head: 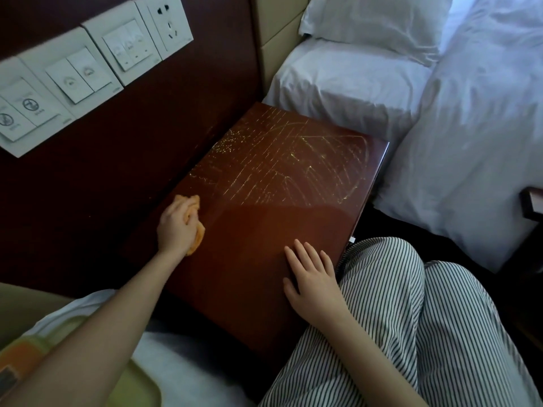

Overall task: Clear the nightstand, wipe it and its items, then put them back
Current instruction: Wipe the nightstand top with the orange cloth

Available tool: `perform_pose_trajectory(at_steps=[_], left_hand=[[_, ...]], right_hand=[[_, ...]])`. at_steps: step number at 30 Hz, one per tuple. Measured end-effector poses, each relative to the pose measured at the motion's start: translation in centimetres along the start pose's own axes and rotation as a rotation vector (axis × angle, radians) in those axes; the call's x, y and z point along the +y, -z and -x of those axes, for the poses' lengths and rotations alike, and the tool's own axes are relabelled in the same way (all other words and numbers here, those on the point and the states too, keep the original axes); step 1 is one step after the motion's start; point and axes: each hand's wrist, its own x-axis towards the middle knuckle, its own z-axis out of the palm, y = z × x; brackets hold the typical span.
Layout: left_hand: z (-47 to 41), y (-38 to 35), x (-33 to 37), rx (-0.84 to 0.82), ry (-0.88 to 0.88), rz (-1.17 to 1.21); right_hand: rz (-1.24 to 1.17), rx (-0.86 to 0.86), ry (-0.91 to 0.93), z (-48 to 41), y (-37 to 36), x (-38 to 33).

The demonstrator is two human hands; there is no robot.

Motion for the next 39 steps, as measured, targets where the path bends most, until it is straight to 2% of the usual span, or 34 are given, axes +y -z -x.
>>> perform_pose_trajectory(at_steps=[3, 5, 10, 15, 17, 20, 25, 28, 32, 36, 39], left_hand=[[2.3, 0.4, -0.6, -0.146, -0.230, 0.040], [3.2, 1.6, -2.1, -0.172, -0.282, 0.048], [1.5, 3.1, -5.3, -0.018, -0.080, 0.007], [-1.6, 1.3, -2.2, 0.077, 0.106, -0.004], [-2.6, 0.4, -0.9, 0.075, 0.113, 0.001], [-2.8, -0.5, 0.4, 0.010, -0.008, 0.029], [0.9, 0.4, -1.0, -0.205, -0.268, 0.047], [2.2, 1.9, -3.1, -0.220, -0.347, 0.061], [-0.7, 2.1, -4.2, -0.068, -0.156, 0.005], [-4.2, 0.7, -1.7, 0.032, 0.025, -0.011], [-5.3, -0.4, 0.1, 0.024, 0.018, 0.009]], right_hand=[[-0.019, 0.016, -0.006, -0.2, 0.0, -0.2], [-0.031, 0.049, -0.015, -0.3, -0.2, -0.3], [0.003, 0.080, -0.042, -0.4, -0.8, -0.6], [0.059, 0.116, -0.065, -0.6, -0.9, -0.8], [0.067, 0.124, -0.064, -0.6, -1.0, -0.7], [0.064, 0.104, -0.069, -0.8, -1.0, -0.5], [-0.022, 0.083, -0.055, -1.0, -1.1, -0.4], [0.010, 0.063, -0.064, -1.2, -1.2, -0.5], [-0.008, 0.074, -0.056, -1.2, -1.2, -0.4], [-0.034, 0.084, -0.050, -1.3, -1.2, -0.5], [-0.023, 0.091, -0.064, -1.4, -1.2, -0.6]])
